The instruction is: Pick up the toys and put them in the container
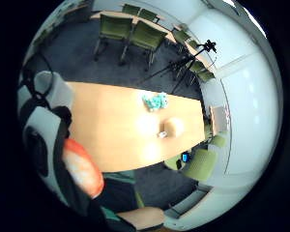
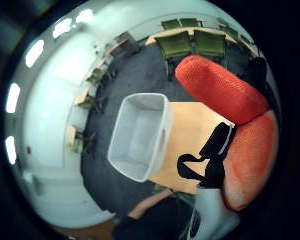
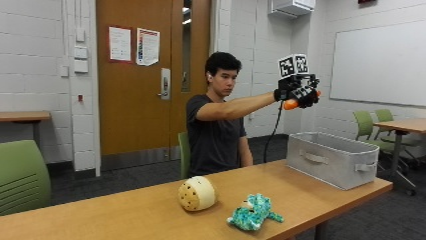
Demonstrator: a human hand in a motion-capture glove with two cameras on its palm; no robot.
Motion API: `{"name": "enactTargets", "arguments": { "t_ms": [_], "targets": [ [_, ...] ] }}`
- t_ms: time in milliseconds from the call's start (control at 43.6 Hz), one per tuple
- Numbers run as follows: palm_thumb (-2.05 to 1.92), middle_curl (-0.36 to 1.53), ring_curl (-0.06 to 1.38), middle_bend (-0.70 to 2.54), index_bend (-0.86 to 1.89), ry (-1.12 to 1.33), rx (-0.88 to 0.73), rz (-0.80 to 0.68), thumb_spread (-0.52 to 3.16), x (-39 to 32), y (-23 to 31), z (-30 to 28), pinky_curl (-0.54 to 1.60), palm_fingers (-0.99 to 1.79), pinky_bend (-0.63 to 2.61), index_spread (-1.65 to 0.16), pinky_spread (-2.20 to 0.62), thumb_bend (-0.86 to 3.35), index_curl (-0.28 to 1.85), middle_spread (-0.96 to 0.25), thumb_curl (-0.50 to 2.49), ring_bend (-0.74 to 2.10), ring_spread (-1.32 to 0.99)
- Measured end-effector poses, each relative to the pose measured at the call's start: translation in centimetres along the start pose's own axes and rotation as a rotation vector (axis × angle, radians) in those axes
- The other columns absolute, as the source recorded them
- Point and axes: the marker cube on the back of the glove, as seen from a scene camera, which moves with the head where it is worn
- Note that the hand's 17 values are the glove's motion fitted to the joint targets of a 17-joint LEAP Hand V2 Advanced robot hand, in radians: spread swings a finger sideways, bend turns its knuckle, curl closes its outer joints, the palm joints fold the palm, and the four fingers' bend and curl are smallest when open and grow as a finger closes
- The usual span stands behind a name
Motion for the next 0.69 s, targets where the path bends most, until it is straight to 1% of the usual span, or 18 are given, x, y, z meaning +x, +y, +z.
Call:
{"name": "enactTargets", "arguments": {
  "t_ms": [115,253,298,367,390,413,482,505,528,597,620,689],
  "targets": [
    [0.61,0.74,0.53,0.80,0.30,-0.037,0.003,-0.014,0.74,-5.5,-0.4,0.0,0.44,1.13,0.88,-0.42,-0.46,0.17,0.43,-0.42,0.83,1.22,-0.40],
    [0.61,0.75,0.53,0.79,0.27,-0.095,-0.037,-0.101,0.75,-13.1,-0.4,1.2,0.44,1.13,0.88,-0.42,-0.46,0.17,0.46,-0.42,0.87,1.24,-0.39],
    [0.61,0.75,0.52,0.79,0.25,-0.115,-0.041,-0.205,0.76,-15.1,0.1,1.7,0.44,1.13,0.89,-0.42,-0.46,0.17,0.47,-0.42,0.89,1.24,-0.39],
    [0.61,0.76,0.52,0.80,0.24,-0.122,-0.039,-0.486,0.76,-17.6,1.3,2.7,0.44,1.13,0.88,-0.42,-0.46,0.17,0.48,-0.43,0.90,1.24,-0.39],
    [0.61,0.76,0.52,0.79,0.23,-0.116,-0.041,-0.534,0.76,-18.0,1.3,3.2,0.44,1.13,0.88,-0.42,-0.46,0.17,0.49,-0.42,0.91,1.24,-0.39],
    [0.61,0.76,0.52,0.80,0.22,-0.107,-0.045,-0.530,0.76,-18.0,0.8,3.7,0.44,1.13,0.88,-0.42,-0.46,0.17,0.49,-0.43,0.92,1.24,-0.39],
    [0.60,0.77,0.52,0.79,0.21,-0.067,-0.067,-0.352,0.77,-15.9,-2.1,5.8,0.44,1.13,0.88,-0.42,-0.46,0.17,0.51,-0.42,0.93,1.24,-0.39],
    [0.61,0.77,0.52,0.79,0.21,-0.049,-0.073,-0.314,0.77,-15.3,-2.8,6.3,0.44,1.13,0.88,-0.42,-0.46,0.16,0.52,-0.43,0.94,1.24,-0.39],
    [0.60,0.77,0.52,0.79,0.20,-0.026,-0.074,-0.305,0.78,-15.0,-3.2,6.8,0.44,1.13,0.88,-0.42,-0.46,0.16,0.52,-0.42,0.94,1.24,-0.39],
    [0.60,0.77,0.52,0.79,0.19,0.062,-0.063,-0.352,0.78,-14.8,-3.5,8.2,0.44,1.12,0.88,-0.42,-0.46,0.16,0.54,-0.43,0.96,1.24,-0.39],
    [0.61,0.78,0.52,0.78,0.18,0.097,-0.060,-0.341,0.78,-14.8,-3.5,8.6,0.44,1.13,0.88,-0.42,-0.46,0.16,0.54,-0.43,0.96,1.24,-0.39],
    [0.60,0.78,0.52,0.78,0.17,0.190,-0.075,-0.211,0.79,-15.0,-3.8,9.8,0.44,1.12,0.89,-0.42,-0.46,0.16,0.55,-0.43,0.98,1.25,-0.39]
  ]
}}
